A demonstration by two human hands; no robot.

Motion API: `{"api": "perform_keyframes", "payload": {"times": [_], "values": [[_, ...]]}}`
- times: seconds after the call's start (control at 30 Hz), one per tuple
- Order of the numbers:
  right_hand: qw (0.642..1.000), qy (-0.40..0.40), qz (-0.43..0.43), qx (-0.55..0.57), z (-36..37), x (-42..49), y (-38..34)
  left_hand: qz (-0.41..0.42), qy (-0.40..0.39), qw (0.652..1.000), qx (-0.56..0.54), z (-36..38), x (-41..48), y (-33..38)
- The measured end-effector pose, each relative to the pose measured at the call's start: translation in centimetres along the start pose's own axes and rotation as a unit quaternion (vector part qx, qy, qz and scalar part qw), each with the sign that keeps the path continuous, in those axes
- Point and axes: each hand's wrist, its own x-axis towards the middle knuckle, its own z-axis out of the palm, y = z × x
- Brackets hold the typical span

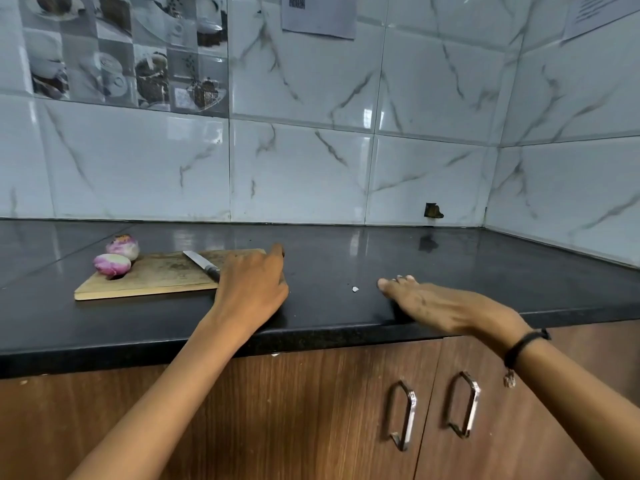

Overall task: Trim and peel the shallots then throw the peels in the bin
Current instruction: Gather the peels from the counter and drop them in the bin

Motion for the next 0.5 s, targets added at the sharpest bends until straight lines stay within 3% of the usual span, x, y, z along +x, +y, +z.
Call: {"api": "perform_keyframes", "payload": {"times": [0.13, 0.3, 0.5], "values": [[0.998, -0.004, -0.025, -0.062, 1.6, 1.2, -0.9, 0.002, 0.008, 1.000, 0.012, 0.2, -0.1, 0.0], [0.997, -0.030, -0.059, -0.049, 1.9, 3.8, -2.7, -0.003, 0.010, 1.000, 0.016, 0.2, -0.1, 0.0], [0.994, -0.032, -0.072, 0.078, 1.1, 5.3, -2.6, -0.001, 0.011, 1.000, 0.011, 0.3, 0.0, -0.1]]}}
